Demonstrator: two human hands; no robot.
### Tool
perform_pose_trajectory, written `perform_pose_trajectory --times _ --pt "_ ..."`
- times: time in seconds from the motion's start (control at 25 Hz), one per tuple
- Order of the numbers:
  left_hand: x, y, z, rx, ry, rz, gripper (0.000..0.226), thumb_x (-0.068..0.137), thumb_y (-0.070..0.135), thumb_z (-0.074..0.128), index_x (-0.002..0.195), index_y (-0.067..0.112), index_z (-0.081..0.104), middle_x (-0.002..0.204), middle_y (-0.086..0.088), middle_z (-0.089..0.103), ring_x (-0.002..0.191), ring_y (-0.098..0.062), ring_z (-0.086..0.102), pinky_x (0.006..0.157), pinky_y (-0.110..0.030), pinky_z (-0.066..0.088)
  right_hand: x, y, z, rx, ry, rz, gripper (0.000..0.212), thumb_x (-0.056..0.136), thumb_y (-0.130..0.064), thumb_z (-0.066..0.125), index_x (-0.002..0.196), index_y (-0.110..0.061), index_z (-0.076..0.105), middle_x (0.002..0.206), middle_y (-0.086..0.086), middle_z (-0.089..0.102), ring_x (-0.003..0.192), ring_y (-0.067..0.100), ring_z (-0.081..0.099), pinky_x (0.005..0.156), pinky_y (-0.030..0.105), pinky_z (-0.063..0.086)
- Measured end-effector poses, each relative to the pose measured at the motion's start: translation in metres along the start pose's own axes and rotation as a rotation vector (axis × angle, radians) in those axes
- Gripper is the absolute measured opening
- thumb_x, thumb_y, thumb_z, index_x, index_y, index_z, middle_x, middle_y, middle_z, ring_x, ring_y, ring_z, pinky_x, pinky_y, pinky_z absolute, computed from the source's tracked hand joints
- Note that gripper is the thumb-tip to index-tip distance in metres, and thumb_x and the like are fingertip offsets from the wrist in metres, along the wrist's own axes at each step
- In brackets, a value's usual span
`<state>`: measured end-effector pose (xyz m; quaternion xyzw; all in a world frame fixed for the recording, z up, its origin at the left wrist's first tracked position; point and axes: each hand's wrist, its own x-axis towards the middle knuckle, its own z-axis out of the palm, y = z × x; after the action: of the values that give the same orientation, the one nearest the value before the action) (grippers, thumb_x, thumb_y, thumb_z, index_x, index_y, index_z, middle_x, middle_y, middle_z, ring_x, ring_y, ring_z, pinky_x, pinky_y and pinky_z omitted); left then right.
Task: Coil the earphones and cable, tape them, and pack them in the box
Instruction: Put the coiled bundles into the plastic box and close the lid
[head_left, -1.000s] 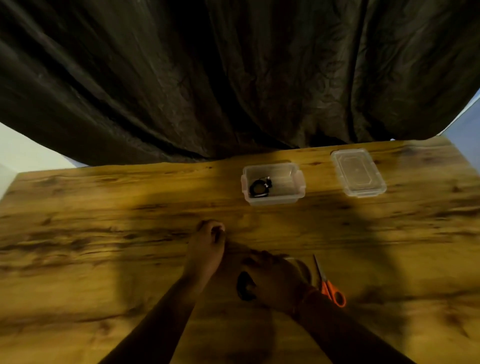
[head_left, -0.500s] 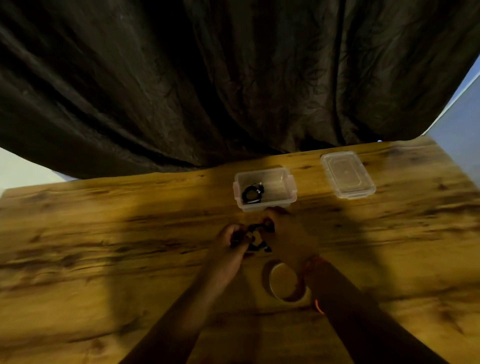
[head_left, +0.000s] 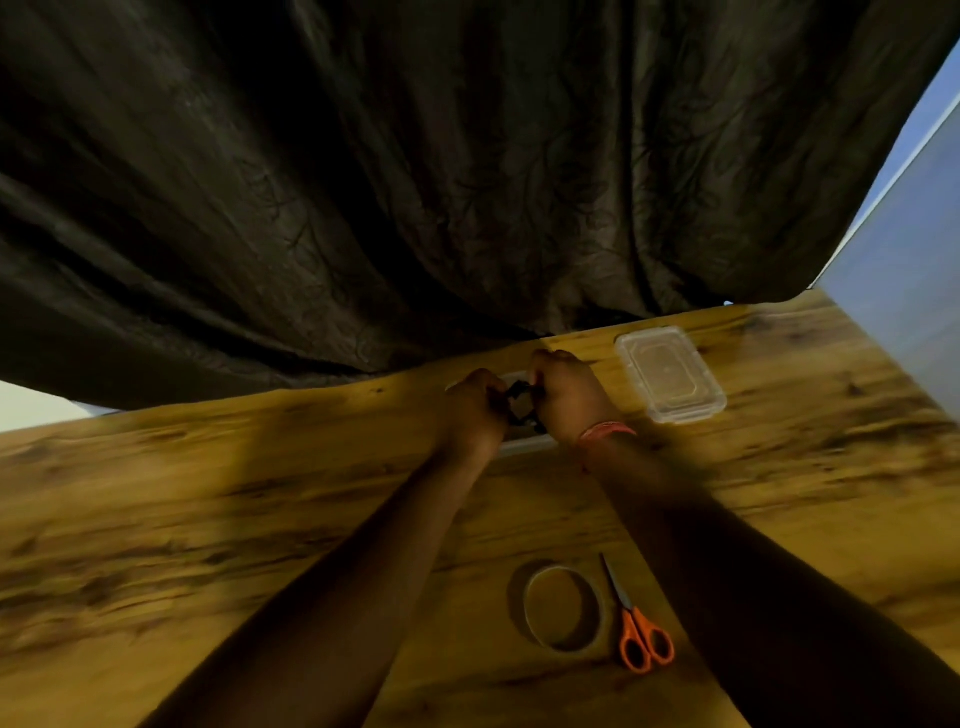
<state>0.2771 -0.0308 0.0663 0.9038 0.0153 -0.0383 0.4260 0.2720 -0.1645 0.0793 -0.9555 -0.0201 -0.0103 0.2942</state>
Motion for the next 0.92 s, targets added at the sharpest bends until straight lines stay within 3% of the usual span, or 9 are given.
perform_pose_trajectory --times 0.04,0.16,0.24,0.36,0.52,0.72,0.84,0.92 --pt "0.005 -0.003 0.001 0.17 -0.013 0.053 0.008 0.093 0.006 0.056 0.094 0.007 0.064 0.085 -0.001 0.064 0.075 -0.019 0.059 0.059 -0.013 0.04 0.004 -0.001 0.003 -0.084 -0.046 -0.027 0.017 0.084 -0.006 0.062 0.1 -0.004 0.059 0.105 0.019 0.059 0.098 0.039 0.06 0.074 0.033 0.042" --pt "0.017 -0.011 0.007 0.557 -0.095 0.129 0.023 0.094 0.025 0.056 0.114 0.017 0.065 0.116 -0.006 0.069 0.106 -0.029 0.063 0.087 -0.034 0.047 0.01 -0.004 0.011 -0.259 -0.185 -0.044 0.033 0.089 -0.018 0.064 0.117 -0.004 0.057 0.12 0.019 0.056 0.108 0.039 0.06 0.088 0.041 0.049" --pt "0.023 -0.014 0.014 0.655 -0.149 0.129 0.026 0.092 0.033 0.06 0.116 0.024 0.065 0.12 -0.005 0.068 0.113 -0.027 0.06 0.098 -0.04 0.044 0.011 -0.006 0.016 -0.326 -0.211 -0.045 0.028 0.093 -0.015 0.056 0.119 -0.004 0.057 0.123 0.019 0.055 0.109 0.039 0.06 0.091 0.043 0.05" --pt "0.028 -0.014 0.025 0.703 -0.197 0.123 0.028 0.092 0.038 0.061 0.117 0.025 0.065 0.123 -0.003 0.066 0.117 -0.026 0.059 0.103 -0.042 0.042 0.008 -0.005 0.021 -0.366 -0.242 -0.012 0.025 0.096 -0.01 0.05 0.12 -0.006 0.059 0.126 0.018 0.057 0.112 0.036 0.06 0.094 0.044 0.05" --pt "0.027 -0.021 0.022 0.662 -0.178 0.222 0.027 0.092 0.03 0.061 0.117 0.025 0.067 0.122 -0.003 0.065 0.115 -0.027 0.059 0.099 -0.041 0.045 -0.002 -0.008 0.008 -0.36 -0.235 -0.038 0.034 0.095 -0.008 0.05 0.129 -0.006 0.054 0.134 0.018 0.052 0.119 0.035 0.055 0.099 0.041 0.045" --pt "-0.026 -0.033 -0.006 0.342 0.116 0.422 0.021 0.087 0.01 0.061 0.107 0.015 0.068 0.108 -0.008 0.065 0.101 -0.027 0.06 0.083 -0.04 0.052 -0.045 0.033 -0.016 -0.167 -0.014 -0.026 0.041 0.091 -0.005 0.056 0.132 -0.008 0.055 0.131 0.016 0.054 0.117 0.034 0.054 0.098 0.039 0.044" --pt "-0.066 -0.06 -0.014 0.246 0.199 0.349 0.021 0.088 0.011 0.063 0.108 0.017 0.065 0.109 -0.001 0.06 0.097 -0.015 0.058 0.075 -0.027 0.052 -0.066 0.088 -0.021 -0.316 0.097 0.059 0.039 0.088 -0.01 0.056 0.127 -0.002 0.058 0.12 0.023 0.059 0.106 0.044 0.055 0.088 0.047 0.049" --pt "-0.084 -0.082 -0.015 0.197 0.236 0.24 0.019 0.09 0.015 0.064 0.109 0.021 0.061 0.109 0.001 0.058 0.093 -0.012 0.058 0.072 -0.026 0.051 -0.067 0.117 -0.025 -0.428 0.055 0.187 0.055 0.085 -0.016 0.066 0.135 0.002 0.05 0.126 0.026 0.055 0.108 0.049 0.053 0.086 0.053 0.05"
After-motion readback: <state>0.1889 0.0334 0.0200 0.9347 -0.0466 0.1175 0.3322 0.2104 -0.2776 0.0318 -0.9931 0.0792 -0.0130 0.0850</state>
